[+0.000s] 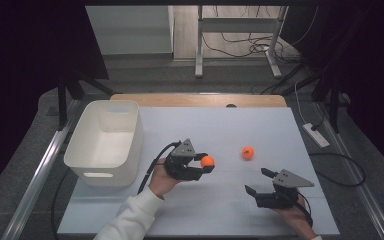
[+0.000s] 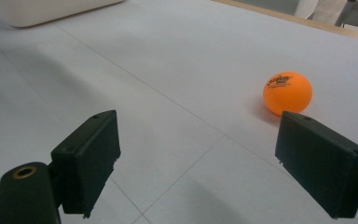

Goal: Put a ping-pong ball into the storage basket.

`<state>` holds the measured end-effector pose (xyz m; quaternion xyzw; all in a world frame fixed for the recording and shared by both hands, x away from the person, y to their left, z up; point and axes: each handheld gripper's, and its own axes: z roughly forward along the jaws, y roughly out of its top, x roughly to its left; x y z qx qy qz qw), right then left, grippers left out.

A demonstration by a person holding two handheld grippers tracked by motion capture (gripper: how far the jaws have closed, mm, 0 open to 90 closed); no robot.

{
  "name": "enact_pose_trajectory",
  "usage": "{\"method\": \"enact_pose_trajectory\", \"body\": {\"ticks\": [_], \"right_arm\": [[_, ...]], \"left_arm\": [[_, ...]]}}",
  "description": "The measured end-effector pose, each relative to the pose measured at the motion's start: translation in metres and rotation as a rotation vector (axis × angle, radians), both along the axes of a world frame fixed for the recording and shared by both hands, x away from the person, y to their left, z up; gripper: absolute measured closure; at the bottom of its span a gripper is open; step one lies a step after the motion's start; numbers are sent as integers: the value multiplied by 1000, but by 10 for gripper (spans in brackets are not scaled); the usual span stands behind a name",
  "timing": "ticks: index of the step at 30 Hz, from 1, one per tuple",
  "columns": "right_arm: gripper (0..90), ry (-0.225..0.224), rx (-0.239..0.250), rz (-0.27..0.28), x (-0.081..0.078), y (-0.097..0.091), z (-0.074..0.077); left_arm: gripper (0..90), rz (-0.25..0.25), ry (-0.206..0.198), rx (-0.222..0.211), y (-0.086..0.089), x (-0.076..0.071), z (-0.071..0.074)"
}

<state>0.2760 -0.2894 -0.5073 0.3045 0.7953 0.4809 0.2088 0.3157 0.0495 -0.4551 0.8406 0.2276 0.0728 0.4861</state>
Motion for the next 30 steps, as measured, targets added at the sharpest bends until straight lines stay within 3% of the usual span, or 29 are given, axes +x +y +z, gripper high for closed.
{"method": "enact_pose_trajectory", "body": {"ticks": [30], "right_arm": [[139,-1,7,-1,0,0,1]], "left_arm": [[506,34,-40,-62,24,-7,25]]}}
